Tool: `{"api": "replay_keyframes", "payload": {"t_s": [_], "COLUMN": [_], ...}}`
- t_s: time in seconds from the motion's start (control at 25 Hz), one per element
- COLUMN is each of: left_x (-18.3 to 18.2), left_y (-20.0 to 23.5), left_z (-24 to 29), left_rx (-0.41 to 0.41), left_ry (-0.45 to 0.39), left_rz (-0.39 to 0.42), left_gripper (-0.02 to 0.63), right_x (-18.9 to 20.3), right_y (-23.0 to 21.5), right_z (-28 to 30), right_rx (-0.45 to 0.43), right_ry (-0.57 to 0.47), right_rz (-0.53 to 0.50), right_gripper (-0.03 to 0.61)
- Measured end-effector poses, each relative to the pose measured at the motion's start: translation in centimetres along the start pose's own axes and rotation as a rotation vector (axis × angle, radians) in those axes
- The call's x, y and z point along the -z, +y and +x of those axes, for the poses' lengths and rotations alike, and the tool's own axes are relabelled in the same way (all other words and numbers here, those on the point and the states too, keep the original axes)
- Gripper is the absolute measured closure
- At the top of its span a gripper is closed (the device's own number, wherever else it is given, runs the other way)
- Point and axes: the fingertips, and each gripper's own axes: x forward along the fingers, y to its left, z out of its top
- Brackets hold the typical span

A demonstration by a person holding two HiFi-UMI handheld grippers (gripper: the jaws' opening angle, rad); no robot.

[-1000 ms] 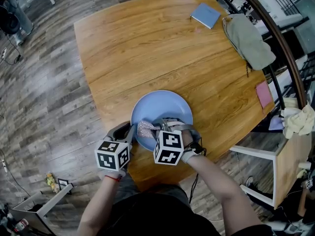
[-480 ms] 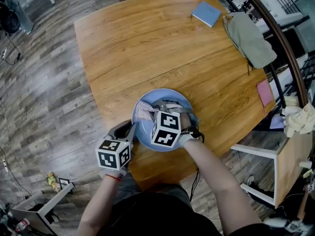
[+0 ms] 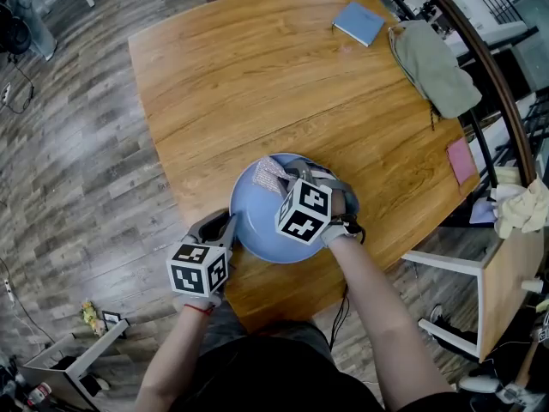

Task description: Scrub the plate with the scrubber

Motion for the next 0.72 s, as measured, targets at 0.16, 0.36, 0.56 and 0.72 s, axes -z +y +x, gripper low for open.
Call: {"api": "replay_keyframes", "payload": {"t_s": [0.16, 0.36, 0.56, 0.72], "left_x": [0.0, 0.1, 0.1, 0.1], "left_y": [0.0, 0.0, 0.0, -0.2], "left_z": [0.0, 0.0, -0.1, -0.1], "left_rx": [0.000, -0.003, -0.001, -0.006], "left_ry": [0.000, -0.003, -0.003, -0.001], "left_rz": [-0.002, -0.005, -0.006, -0.009], "left_gripper": [0.563, 0.563, 0.563, 0.563], "right_x": [1.6, 3.8, 5.1, 5.2], "right_y": [-0.8, -0.5, 1.2, 3.3], "right_z": [-0.5, -1.6, -2.9, -3.7], "right_rx": [0.033, 0.049, 0.044, 0.008], "right_ry": [0.021, 0.045, 0.063, 0.061], "right_rz": [0.035, 0.061, 0.053, 0.038], "right_gripper": [0.502, 0.502, 0.503, 0.503]}}
